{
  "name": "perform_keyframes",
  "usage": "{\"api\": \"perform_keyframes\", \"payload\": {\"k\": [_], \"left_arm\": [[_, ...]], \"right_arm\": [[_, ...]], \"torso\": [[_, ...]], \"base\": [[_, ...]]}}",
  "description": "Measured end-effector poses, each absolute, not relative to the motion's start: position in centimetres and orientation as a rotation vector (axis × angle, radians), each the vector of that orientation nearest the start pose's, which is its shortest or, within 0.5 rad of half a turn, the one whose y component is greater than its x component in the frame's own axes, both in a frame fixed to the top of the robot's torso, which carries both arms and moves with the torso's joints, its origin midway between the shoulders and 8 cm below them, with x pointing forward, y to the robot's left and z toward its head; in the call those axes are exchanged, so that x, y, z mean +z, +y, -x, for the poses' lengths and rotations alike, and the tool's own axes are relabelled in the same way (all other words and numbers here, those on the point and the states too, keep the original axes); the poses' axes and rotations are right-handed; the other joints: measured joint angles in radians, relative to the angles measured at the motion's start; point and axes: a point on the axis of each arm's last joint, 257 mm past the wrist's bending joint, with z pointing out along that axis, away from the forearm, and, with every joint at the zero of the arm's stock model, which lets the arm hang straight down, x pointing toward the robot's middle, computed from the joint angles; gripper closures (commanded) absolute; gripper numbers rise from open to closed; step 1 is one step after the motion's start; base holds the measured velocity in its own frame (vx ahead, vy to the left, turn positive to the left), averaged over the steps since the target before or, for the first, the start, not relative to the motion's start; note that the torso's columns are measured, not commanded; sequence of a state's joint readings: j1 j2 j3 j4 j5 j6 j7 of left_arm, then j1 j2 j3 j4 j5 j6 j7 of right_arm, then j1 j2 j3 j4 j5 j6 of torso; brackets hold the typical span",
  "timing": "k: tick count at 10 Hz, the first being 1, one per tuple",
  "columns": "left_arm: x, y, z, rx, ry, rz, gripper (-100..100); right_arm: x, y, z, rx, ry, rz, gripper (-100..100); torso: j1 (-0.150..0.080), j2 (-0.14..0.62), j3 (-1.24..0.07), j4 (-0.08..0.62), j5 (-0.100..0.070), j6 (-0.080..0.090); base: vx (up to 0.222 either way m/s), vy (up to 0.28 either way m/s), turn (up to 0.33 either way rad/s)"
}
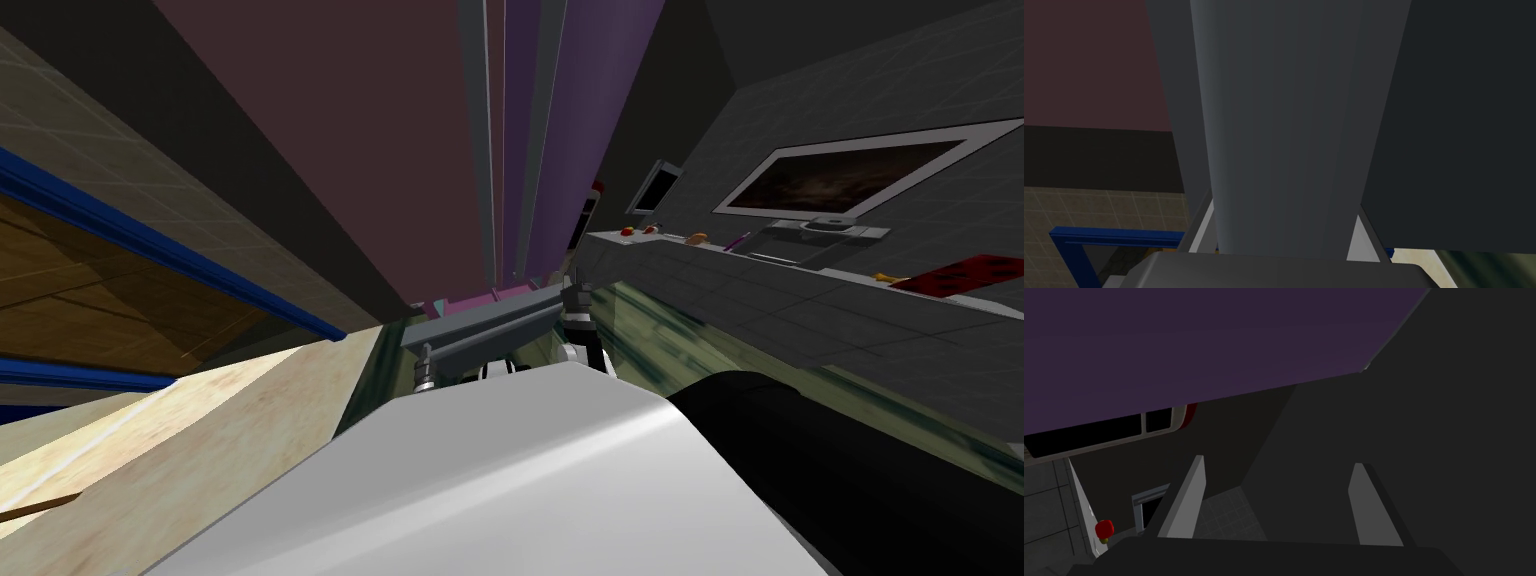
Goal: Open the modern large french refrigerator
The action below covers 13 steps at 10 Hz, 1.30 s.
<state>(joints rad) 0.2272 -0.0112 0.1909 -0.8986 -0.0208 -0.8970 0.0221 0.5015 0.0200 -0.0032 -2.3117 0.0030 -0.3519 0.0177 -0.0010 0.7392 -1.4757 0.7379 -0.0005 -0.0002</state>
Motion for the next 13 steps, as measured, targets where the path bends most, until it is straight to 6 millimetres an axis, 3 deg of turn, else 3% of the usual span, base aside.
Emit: {"api": "perform_keyframes", "payload": {"k": [5, 6, 13], "left_arm": [[-41.1, 32.9, -34.5, -1.009, 1.037, 1.289, 100], [-40.9, 32.8, -34.5, -1.014, 1.035, 1.284, -100], [-38.7, 34.4, -39.2, -1.020, 1.052, 1.290, -100]], "right_arm": [[0.9, -28.6, -36.1, 1.252, 0.680, -0.759, 0], [0.9, -28.6, -36.1, 1.252, 0.680, -0.759, 0], [0.9, -28.6, -36.1, 1.252, 0.680, -0.759, 0]], "torso": [[0.001, -0.003, -0.002, 0.000, 0.000, 0.000], [0.001, 0.002, 0.001, 0.000, 0.000, 0.000], [-0.003, 0.006, 0.003, 0.005, -0.005, -0.001]], "base": [[-0.151, -0.045, 0.016], [-0.125, -0.024, 0.016], [-0.053, -0.028, 0.016]]}}
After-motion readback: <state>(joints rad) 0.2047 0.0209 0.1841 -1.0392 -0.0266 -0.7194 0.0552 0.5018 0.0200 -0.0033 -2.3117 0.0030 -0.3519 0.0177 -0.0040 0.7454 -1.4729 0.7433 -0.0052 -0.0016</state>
